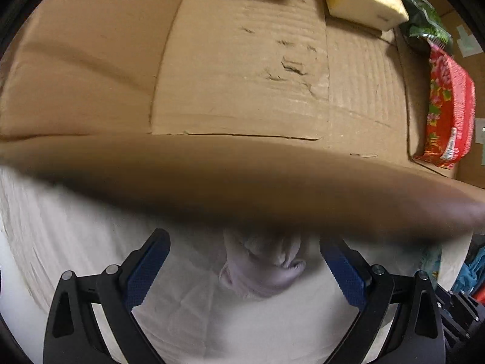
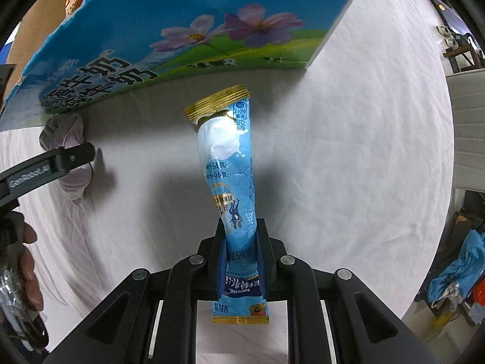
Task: Organize soft objects
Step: 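Grasp the lilac sock with the left tool while the right tool grasps the blue milk tube, then carry the sock and milk tube into the box and open both tools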
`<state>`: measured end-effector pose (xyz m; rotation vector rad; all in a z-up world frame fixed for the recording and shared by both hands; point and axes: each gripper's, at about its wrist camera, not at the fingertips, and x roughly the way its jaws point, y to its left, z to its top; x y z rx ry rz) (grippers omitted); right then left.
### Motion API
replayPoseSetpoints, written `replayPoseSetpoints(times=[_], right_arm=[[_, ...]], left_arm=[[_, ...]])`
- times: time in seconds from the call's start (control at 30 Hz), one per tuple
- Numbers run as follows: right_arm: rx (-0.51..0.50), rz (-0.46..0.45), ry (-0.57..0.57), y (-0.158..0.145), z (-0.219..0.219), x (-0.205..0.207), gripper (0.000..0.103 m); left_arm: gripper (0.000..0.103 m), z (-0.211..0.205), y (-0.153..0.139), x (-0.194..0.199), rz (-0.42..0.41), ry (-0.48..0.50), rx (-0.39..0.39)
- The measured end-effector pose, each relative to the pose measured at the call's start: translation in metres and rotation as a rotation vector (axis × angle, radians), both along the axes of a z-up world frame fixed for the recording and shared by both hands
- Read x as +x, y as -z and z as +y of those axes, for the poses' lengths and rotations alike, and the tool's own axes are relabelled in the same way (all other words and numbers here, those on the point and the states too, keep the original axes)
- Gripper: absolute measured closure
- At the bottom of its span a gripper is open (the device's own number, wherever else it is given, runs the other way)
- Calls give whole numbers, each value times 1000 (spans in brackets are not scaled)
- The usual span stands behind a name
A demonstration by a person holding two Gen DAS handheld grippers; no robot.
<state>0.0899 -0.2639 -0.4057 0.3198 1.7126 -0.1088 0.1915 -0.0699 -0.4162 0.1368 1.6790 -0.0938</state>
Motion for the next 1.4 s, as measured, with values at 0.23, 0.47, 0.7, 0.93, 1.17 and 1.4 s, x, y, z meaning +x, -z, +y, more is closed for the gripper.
replayPoseSetpoints(times=[0.23,0.47,0.7,0.93,1.17,1.4], right_arm=[[4,0,-7,-11,7,9,85],[28,1,-32,-20,5,10,85],[32,60,-87,-8,15,-4,85],[30,108,-114,13,25,-12,85],[73,144,-67,24,14,-10,81],[61,146,-105,17,17,-1,81]], left_arm=[[43,-3,6,-5,-2,-6,-20],[65,-4,-11,-13,-10,-24,-37],[65,-1,-25,-70,16,-3,-40],[65,-4,6,-104,99,0,-35],[62,-21,7,-96,79,1,-23],[39,-4,0,-79,71,-81,-99]])
